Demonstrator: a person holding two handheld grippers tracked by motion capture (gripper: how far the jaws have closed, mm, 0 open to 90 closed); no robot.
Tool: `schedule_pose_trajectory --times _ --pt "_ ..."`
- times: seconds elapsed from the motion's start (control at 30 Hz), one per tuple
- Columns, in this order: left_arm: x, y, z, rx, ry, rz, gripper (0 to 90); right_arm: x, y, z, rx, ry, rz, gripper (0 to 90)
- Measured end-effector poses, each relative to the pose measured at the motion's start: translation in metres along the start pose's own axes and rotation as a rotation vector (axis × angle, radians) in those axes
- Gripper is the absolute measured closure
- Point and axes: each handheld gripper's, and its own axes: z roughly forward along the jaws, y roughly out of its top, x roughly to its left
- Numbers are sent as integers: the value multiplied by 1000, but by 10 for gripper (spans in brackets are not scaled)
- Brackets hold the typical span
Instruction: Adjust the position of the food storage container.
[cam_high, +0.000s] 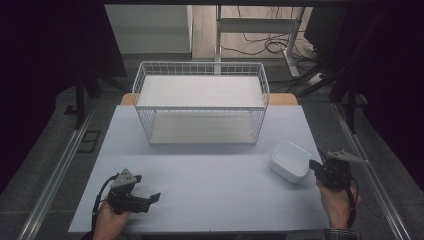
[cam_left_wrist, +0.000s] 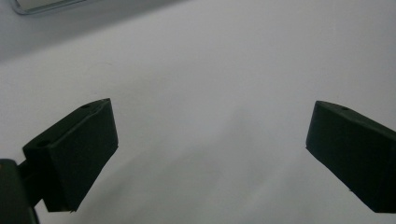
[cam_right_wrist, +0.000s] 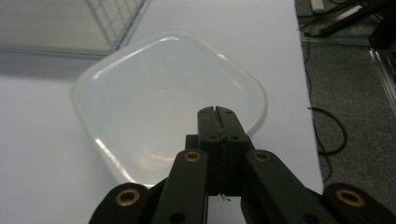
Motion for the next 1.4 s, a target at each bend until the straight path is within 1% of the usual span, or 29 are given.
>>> schedule_pose_trajectory --times 0.17,0.3,0.37,0.4,0.57,0.63,0.67,0.7,0.8,0.83,0.9,0.97,1.03,1.07,1.13,1.17,1.2,1.23,1.27,1.3,1.4 --pt "0 0 1 -2 -4 -9 19 -13 0 4 5 -41 23 895" --pt "0 0 1 2 -2 -8 19 -24 -3 11 20 -62 60 894" --pt "0 0 1 3 -2 -7 20 -25 -4 13 24 -64 58 894" --pt "0 0 2 3 -3 -8 20 -27 -3 17 33 -69 68 894" --pt "0 0 2 8 -3 -10 20 -29 2 23 33 -69 76 893" --pt "0 0 2 6 -3 -12 20 -29 6 32 41 -83 74 893" --pt "0 0 2 6 -3 -12 21 -29 6 32 41 -83 74 893" --pt "1 0 2 7 -2 -15 21 -30 8 37 45 -83 77 893" --pt "1 0 3 11 -2 -15 21 -31 10 41 43 -78 82 893" --pt "1 0 3 14 -1 -15 21 -30 13 45 42 -72 80 892" --pt "1 0 4 14 -1 -15 21 -29 15 47 43 -69 79 893" --pt "1 0 4 17 -1 -16 21 -26 19 54 44 -53 74 893" --pt "1 0 4 17 -2 -17 21 -25 20 55 47 -46 72 893" --pt "1 0 4 18 -2 -17 22 -20 23 59 47 -31 66 893" --pt "1 0 4 19 -4 -18 22 -19 23 60 51 -25 61 893" --pt "1 0 5 22 -5 -21 22 -12 25 63 52 2 52 893" --pt "1 0 5 22 -5 -21 21 -12 25 63 52 2 52 893" --pt "1 0 5 26 -6 -18 22 -5 25 66 57 27 32 893" --pt "1 0 5 26 -6 -18 22 -5 25 66 57 27 32 893" --pt "1 0 5 26 -9 -14 22 3 26 70 61 50 16 893" --pt "1 0 5 28 -9 -13 22 14 26 74 67 92 5 892"
